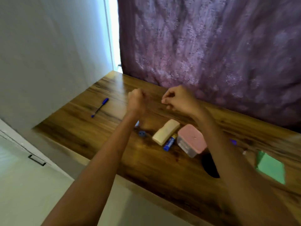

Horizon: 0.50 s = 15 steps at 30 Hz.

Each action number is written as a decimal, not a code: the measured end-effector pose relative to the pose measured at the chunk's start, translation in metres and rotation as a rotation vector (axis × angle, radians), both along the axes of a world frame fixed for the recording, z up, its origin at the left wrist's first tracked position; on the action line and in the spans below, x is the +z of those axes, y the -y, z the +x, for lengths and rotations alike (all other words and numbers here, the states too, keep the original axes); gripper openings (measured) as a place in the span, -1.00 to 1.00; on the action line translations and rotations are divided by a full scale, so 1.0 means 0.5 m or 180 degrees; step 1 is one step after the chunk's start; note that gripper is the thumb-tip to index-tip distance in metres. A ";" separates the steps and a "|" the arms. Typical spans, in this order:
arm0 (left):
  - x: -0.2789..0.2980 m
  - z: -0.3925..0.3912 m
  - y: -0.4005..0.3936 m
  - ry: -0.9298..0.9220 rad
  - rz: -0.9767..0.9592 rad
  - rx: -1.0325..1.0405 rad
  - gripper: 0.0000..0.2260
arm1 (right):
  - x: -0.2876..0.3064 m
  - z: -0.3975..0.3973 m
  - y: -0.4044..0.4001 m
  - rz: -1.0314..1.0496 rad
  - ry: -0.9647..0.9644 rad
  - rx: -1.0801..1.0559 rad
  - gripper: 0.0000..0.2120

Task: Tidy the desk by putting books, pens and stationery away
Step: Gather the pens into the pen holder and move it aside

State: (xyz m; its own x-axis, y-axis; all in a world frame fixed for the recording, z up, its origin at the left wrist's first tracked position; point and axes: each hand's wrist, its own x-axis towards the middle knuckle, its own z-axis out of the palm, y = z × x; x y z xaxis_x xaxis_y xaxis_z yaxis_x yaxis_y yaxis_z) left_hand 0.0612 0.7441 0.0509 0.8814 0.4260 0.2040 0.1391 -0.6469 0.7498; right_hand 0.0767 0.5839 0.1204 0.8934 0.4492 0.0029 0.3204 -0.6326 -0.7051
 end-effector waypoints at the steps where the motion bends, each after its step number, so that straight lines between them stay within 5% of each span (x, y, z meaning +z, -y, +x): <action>1: -0.011 -0.007 -0.051 -0.0098 0.0065 0.0191 -0.86 | -0.022 0.006 -0.056 0.0101 -0.0134 0.0099 -0.93; 9: -0.130 -0.021 -0.314 -0.0891 0.0094 0.0804 -0.76 | -0.191 0.032 -0.430 0.0596 -0.1552 -0.0185 -0.83; 15: -0.182 0.001 -0.377 -0.1351 0.0381 0.0625 -0.82 | -0.257 0.044 -0.522 0.0538 -0.2090 -0.0513 -0.82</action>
